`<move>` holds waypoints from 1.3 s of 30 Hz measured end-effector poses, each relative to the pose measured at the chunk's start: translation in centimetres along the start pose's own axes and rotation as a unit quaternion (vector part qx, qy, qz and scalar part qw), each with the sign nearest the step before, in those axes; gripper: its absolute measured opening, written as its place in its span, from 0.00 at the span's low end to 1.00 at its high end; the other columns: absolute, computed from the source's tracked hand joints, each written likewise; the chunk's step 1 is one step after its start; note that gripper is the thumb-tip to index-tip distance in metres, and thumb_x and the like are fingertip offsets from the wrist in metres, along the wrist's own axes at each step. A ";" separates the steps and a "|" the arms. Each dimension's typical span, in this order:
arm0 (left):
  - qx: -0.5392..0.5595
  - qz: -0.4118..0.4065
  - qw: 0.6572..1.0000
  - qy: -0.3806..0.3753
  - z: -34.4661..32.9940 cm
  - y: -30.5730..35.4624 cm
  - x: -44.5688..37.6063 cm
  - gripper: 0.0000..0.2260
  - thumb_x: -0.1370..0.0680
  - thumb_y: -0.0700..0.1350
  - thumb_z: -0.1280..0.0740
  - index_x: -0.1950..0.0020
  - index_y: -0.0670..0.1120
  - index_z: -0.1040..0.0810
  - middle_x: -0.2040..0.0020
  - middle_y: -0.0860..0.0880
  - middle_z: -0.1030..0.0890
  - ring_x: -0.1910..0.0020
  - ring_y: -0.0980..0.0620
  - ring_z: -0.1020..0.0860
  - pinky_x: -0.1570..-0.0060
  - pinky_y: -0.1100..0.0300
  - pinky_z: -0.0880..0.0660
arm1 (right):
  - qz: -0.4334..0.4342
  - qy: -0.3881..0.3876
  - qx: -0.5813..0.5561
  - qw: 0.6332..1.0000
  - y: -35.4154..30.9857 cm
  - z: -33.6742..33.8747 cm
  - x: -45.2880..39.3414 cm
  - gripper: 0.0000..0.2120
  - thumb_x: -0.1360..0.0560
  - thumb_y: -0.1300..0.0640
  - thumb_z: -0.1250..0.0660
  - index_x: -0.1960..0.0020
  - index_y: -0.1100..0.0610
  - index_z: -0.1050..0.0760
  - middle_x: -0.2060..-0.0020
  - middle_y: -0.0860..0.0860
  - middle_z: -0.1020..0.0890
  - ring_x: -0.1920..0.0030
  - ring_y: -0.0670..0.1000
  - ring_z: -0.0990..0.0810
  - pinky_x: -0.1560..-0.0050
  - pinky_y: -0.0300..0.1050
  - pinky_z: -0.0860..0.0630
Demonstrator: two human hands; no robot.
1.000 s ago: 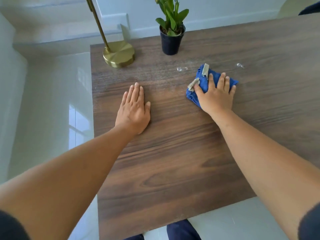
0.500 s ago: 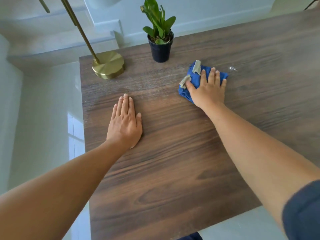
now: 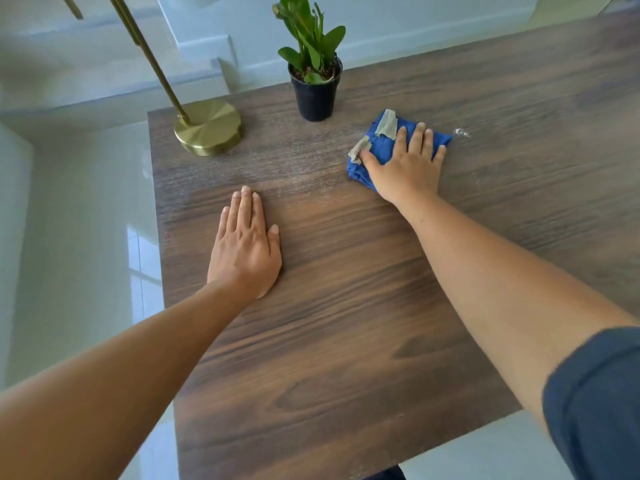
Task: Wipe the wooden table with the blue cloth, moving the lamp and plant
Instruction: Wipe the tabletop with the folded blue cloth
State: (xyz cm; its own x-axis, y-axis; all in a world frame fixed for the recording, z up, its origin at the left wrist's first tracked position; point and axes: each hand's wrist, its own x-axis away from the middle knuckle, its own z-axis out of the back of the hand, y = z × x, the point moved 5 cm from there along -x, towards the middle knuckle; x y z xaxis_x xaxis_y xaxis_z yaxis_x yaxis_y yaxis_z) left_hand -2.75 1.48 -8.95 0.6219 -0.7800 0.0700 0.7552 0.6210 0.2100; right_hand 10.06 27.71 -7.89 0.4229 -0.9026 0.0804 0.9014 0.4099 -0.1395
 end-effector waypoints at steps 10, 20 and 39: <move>0.049 0.067 0.996 0.031 0.6 -1.6 1.0 0.29 0.16 0.51 0.52 0.19 0.40 0.55 0.18 0.45 0.56 0.20 0.50 0.59 0.22 0.56 0.62 | 0.079 -0.013 0.028 0.996 0.6 -0.9 4.1 0.40 0.24 0.26 0.55 0.19 0.48 0.47 0.19 0.53 0.51 0.19 0.54 0.54 0.22 0.61 0.56; 0.054 0.091 0.992 0.067 1.5 -4.4 2.4 0.26 0.16 0.47 0.49 0.19 0.39 0.47 0.18 0.44 0.50 0.19 0.50 0.53 0.22 0.57 0.59 | 0.094 -0.064 0.023 0.993 -14.7 -3.6 7.9 0.47 0.23 0.27 0.56 0.19 0.61 0.56 0.21 0.65 0.57 0.21 0.64 0.60 0.25 0.67 0.62; 0.036 0.084 0.995 0.049 0.9 -4.4 2.3 0.27 0.16 0.48 0.52 0.19 0.39 0.51 0.18 0.44 0.53 0.19 0.48 0.56 0.21 0.53 0.58 | -0.087 -0.026 -0.005 0.996 -10.0 -2.5 1.9 0.42 0.20 0.32 0.54 0.19 0.63 0.54 0.21 0.66 0.56 0.21 0.63 0.60 0.23 0.64 0.61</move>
State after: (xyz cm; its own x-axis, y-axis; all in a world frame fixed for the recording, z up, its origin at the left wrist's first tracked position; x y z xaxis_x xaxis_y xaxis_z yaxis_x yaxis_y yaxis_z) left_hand -4.83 -3.07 -8.86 0.7575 -0.6527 0.0151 0.6247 0.7314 0.2734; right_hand 1.57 21.58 -8.76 0.2641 -0.9518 0.1559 0.9608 0.2456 -0.1284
